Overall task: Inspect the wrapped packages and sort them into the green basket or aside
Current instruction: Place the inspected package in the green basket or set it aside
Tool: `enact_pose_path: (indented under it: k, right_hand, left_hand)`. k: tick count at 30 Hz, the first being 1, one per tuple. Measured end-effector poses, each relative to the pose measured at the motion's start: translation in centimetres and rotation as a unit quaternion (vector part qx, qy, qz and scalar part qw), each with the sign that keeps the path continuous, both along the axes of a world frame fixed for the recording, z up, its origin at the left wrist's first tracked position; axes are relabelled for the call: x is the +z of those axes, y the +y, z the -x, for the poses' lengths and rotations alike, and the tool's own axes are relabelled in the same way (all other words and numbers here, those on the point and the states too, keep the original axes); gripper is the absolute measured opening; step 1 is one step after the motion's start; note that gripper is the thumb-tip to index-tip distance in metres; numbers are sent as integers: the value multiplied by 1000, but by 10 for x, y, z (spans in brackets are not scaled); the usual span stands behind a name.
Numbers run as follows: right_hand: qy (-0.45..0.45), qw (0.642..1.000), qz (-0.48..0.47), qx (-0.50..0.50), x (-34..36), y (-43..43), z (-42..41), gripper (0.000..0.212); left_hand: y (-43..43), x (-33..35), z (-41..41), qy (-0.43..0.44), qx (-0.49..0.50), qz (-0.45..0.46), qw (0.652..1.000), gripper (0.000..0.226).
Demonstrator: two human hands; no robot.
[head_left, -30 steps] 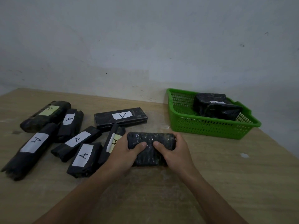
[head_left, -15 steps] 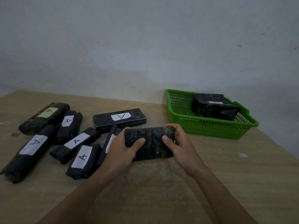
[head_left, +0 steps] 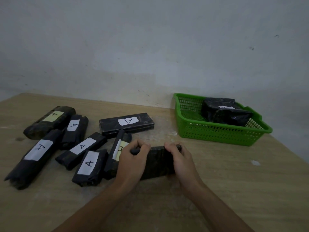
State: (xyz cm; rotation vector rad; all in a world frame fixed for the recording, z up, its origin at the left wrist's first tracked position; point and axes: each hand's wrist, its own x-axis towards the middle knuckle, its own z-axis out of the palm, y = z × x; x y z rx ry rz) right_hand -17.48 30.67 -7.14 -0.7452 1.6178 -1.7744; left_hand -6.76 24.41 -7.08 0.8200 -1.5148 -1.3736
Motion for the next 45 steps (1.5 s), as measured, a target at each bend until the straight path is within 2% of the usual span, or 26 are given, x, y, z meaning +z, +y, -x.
enact_pose_path:
  k: [4, 8, 11, 14, 16, 18, 20, 23, 26, 29, 33, 39, 45]
  right_hand:
    - [17, 1000, -8, 5, 6, 2, 5, 15]
    - [42, 999, -29, 15, 8, 2, 9, 21]
    - [52, 998, -44, 17, 6, 2, 12, 18]
    - [-16, 1000, 1, 12, 9, 0, 23, 12]
    - [-66, 996, 51, 14, 13, 1, 34, 22]
    - [-98, 991, 81, 29, 16, 4, 43, 32]
    - [-113, 989, 89, 42, 16, 5, 46, 31]
    - [-102, 989, 68, 76, 13, 5, 45, 32]
    - [-52, 991, 20, 122, 9, 6, 41, 34]
    - [-8, 990, -8, 143, 7, 6, 37, 30]
    - [19, 985, -48, 162, 9, 9, 33, 25]
    - [25, 985, -51, 164, 10, 8, 30, 19]
    - [40, 985, -51, 158, 10, 8, 30, 18]
  left_hand:
    - [-2, -1, 1, 9, -22, -36, 999, 31]
    - [-1, -1, -1, -32, -15, 28, 999, 30]
    - [-3, -3, 0, -44, -21, 13, 999, 35]
    - [-7, -2, 2, 1, -33, -84, 996, 38]
    - [-10, 3, 2, 74, -58, -194, 977, 31]
    - [-15, 6, 1, 113, -80, -257, 957, 29]
    - [-19, 6, -2, 57, -99, -223, 968, 25]
    - [-21, 7, -9, -59, -149, -108, 981, 29]
    - [-22, 3, -13, -100, -189, -2, 977, 39]
    - [-24, -4, -13, -129, -205, 93, 966, 29]
    - [-25, -9, -11, -121, -188, 116, 968, 15]
    - [-25, -9, -10, -75, -190, 87, 975, 14]
    - [-24, -10, -10, -95, -180, 100, 974, 10]
